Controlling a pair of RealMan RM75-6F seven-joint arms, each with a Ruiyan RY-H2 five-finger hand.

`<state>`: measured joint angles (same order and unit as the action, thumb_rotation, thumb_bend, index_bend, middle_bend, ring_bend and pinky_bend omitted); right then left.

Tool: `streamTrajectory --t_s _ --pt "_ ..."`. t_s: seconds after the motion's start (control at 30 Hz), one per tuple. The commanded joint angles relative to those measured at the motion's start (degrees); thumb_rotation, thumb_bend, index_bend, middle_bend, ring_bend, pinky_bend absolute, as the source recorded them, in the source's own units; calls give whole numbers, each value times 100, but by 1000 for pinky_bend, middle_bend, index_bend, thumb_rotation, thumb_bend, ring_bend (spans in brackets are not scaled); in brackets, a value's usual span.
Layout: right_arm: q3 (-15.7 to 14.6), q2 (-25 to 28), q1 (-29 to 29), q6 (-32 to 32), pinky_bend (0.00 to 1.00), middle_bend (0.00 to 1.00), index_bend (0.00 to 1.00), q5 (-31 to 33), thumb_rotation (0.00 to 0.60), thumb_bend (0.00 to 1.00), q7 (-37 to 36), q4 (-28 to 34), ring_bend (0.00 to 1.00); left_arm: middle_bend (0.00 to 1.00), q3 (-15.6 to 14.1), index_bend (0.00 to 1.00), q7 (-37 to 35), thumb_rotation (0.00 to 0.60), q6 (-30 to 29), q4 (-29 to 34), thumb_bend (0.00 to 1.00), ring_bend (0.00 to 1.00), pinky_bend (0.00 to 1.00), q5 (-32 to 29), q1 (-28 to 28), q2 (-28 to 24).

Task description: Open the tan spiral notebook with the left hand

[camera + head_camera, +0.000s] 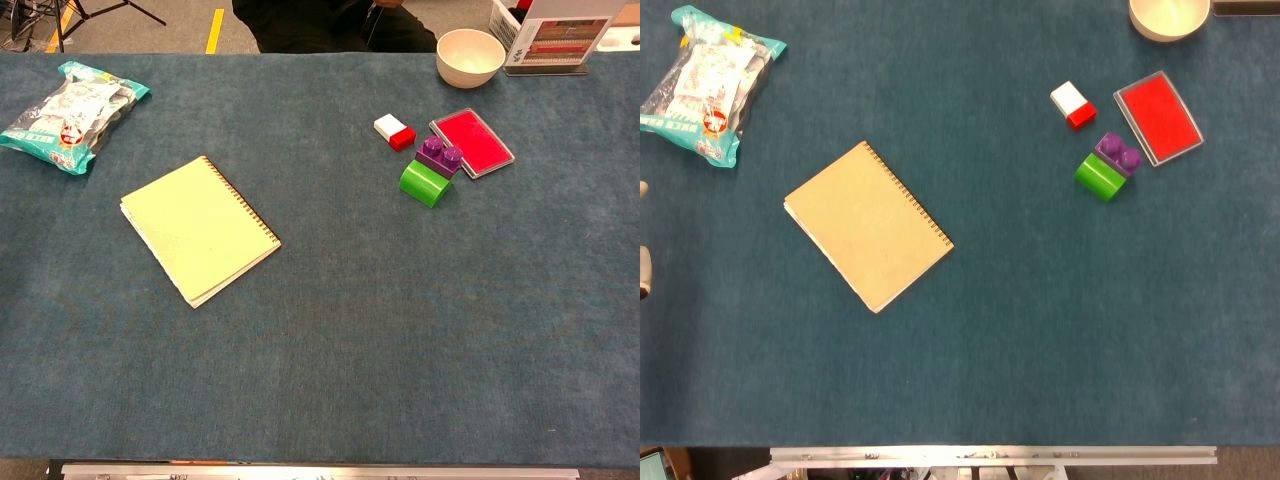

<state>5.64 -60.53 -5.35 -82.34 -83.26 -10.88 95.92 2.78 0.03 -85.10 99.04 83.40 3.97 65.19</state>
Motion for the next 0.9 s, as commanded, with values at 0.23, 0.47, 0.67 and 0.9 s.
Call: streamTrajectory --t_s 0.23,0.47,0.67,0.9 --pt "-7 -37 -8 -3 367 369 382 -27 600 532 -31 4 277 38 -27 177 -11 600 9 -17 501 15 0 66 7 -13" --pt "19 -46 -34 -32 367 369 382 -67 600 532 -21 48 277 38 -87 177 -80 600 191 -191 501 15 0 260 135 -118" --pt "58 -44 -90 -14 367 369 382 -79 600 531 30 105 277 38 -233 177 -447 600 582 -653 460 15 0 704 444 -232" --pt "77 -45 -121 -8 367 369 382 -72 600 531 104 150 277 38 -356 177 -976 600 757 -1345 324 15 0 1285 805 -124"
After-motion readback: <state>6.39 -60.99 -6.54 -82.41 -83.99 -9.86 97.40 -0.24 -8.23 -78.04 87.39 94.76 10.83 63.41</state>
